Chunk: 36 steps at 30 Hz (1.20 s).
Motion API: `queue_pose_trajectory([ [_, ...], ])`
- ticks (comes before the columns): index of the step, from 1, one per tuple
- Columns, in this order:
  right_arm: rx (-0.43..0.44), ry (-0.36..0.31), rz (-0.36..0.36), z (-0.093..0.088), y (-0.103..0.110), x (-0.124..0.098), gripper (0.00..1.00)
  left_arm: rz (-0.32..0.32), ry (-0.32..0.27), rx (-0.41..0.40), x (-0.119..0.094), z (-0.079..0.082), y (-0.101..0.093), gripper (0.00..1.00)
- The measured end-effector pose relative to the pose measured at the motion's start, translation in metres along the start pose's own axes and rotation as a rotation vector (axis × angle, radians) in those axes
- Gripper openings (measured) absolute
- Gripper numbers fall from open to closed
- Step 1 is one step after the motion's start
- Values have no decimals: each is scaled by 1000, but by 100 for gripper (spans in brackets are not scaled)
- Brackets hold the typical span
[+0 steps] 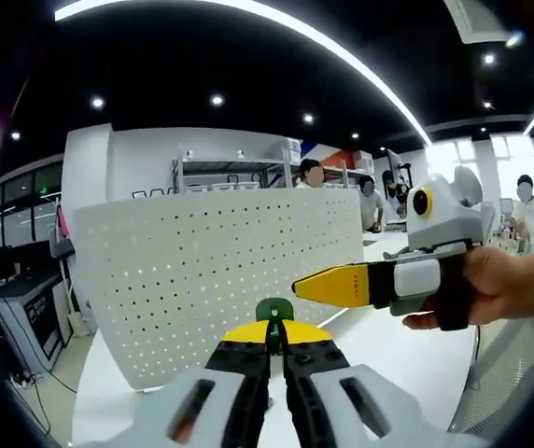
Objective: Insert the hook assembly into the mounting plate slot until the hook locks in place.
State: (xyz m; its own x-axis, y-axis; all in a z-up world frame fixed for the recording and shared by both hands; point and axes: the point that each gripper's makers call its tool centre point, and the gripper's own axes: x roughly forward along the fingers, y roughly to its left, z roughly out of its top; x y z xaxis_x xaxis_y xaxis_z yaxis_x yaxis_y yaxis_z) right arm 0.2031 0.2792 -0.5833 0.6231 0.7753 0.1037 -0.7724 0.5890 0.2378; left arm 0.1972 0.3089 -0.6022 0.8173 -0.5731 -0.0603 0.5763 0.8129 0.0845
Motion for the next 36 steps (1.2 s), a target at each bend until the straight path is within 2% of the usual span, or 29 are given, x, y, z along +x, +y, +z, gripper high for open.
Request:
queue_pose_trajectory([
  [7, -142, 75, -59, -6, -10, -7, 10, 11, 9, -12, 0, -3, 5, 4],
  [10, -168, 109, -79, -10, -15, -11, 13, 16, 13, -16, 0, -4, 8, 4],
  [13, -158, 112, -88, -11, -19, -15, 17, 22, 12, -17, 0, -4, 10, 4],
  [15, -134, 116, -111, -11, -25, -18, 23, 26, 11, -19, 0, -4, 12, 4],
  [18, -118, 118, -155, -9, -35, -23, 39, 34, 11, -19, 0, -3, 15, 4],
  [19, -117, 118, -164, -9, -37, -25, 41, 37, 11, -19, -1, -3, 17, 4],
  [24, -152, 116, -264, -2, -55, -36, 55, 54, 7, -23, -1, -1, 24, 4],
  [26, -169, 116, -300, 1, -61, -41, 56, 63, 5, -24, -1, 0, 27, 4],
  [32, -228, 114, -355, 11, -68, -48, 69, 83, -2, -25, 0, 5, 37, 4],
  [36, -309, 96, -407, 27, -71, -51, 75, 104, -16, -19, 3, 14, 48, 4],
])
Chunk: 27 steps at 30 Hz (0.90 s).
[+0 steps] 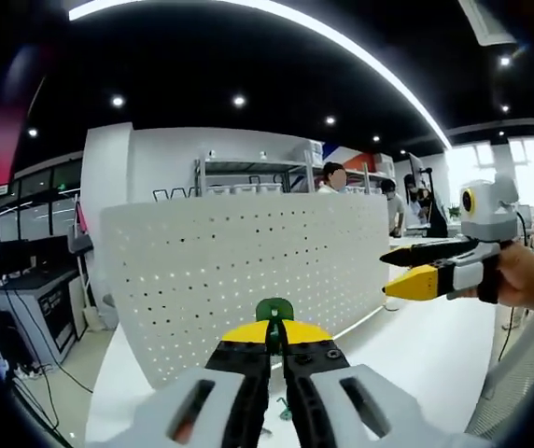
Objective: Insert the hook assembly into the mounting plate slot until the hook locks in place.
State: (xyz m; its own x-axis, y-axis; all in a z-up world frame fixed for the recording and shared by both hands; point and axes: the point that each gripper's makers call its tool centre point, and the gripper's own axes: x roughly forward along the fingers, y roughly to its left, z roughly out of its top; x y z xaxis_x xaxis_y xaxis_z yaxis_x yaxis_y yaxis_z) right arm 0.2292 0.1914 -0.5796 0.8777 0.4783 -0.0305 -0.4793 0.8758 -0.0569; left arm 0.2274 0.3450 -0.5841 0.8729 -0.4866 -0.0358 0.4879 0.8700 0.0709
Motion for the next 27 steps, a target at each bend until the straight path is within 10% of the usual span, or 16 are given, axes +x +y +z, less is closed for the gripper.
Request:
queue_pose_trajectory([
  [27, -25, -36, -13, 31, -15, -2, 78, 336, -208, 45, 58, 96, 133, 4],
])
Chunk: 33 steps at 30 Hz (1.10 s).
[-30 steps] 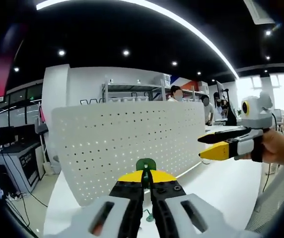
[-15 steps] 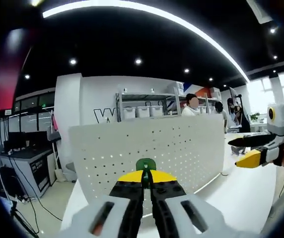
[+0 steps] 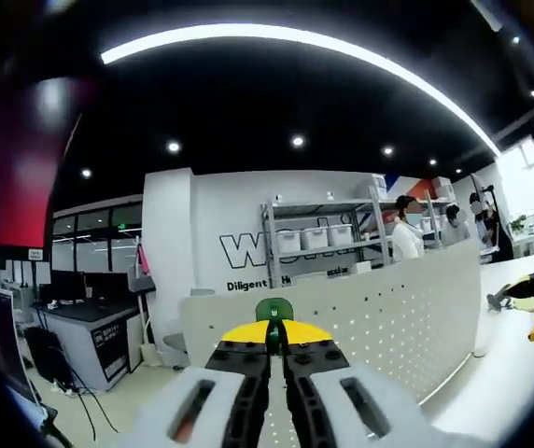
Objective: Insert the hook assembly into the mounting plate slot until the hook locks in place.
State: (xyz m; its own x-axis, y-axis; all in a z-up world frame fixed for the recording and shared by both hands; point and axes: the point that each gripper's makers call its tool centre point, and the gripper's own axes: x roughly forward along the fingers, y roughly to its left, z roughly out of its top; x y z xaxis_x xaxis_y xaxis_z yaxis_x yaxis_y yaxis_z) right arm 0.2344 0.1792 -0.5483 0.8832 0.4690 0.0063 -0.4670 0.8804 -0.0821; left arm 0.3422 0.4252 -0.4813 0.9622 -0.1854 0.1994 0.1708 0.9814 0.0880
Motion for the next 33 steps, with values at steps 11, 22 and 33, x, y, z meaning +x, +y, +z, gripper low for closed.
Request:
queue_pose_trajectory([
  [11, -4, 11, -10, -3, -9, 2, 78, 84, 0, 50, 37, -12, 18, 4],
  [22, -8, 25, -5, -6, -11, 3, 77, 126, -10, 9, 54, -29, 31, 4],
  [33, -5, 29, -2, -7, -12, 5, 76, 124, -19, -17, 62, -37, 37, 4],
])
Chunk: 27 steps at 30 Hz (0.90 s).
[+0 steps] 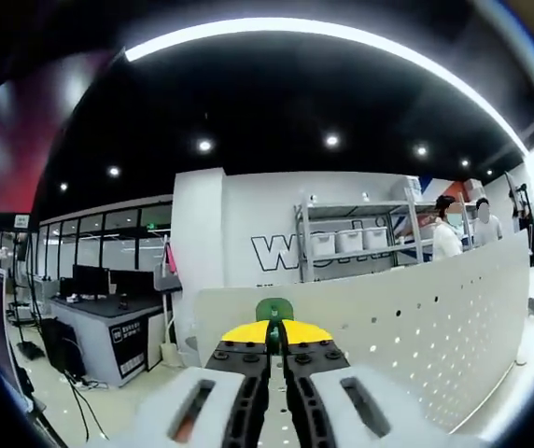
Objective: Insert the hook assembly into the mounting plate slot until the hook locks in place.
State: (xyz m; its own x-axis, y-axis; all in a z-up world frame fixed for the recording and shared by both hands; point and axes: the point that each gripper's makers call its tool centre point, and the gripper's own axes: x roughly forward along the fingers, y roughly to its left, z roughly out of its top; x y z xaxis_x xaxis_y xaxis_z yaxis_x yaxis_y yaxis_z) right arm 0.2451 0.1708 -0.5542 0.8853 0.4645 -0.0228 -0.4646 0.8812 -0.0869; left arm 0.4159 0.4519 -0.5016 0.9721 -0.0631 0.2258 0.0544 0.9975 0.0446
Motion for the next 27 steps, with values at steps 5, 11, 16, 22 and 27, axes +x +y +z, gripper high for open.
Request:
queue_pose_trajectory([
  [5, 0, 6, 3, -1, 2, 2, 76, -8, -1, 11, 2, -1, 0, 4],
  [11, -1, 7, 5, -1, 3, 1, 75, -13, 1, 8, 5, -2, 1, 4],
  [16, -2, 7, 2, -1, 2, 0, 75, -13, 3, 13, 4, -3, 1, 4],
  [22, -2, 8, 9, 0, 5, 1, 75, -13, 6, 18, 4, -6, 2, 4],
  [27, -3, 8, 10, 0, 4, 1, 74, -13, 7, 14, 3, -8, 2, 4],
])
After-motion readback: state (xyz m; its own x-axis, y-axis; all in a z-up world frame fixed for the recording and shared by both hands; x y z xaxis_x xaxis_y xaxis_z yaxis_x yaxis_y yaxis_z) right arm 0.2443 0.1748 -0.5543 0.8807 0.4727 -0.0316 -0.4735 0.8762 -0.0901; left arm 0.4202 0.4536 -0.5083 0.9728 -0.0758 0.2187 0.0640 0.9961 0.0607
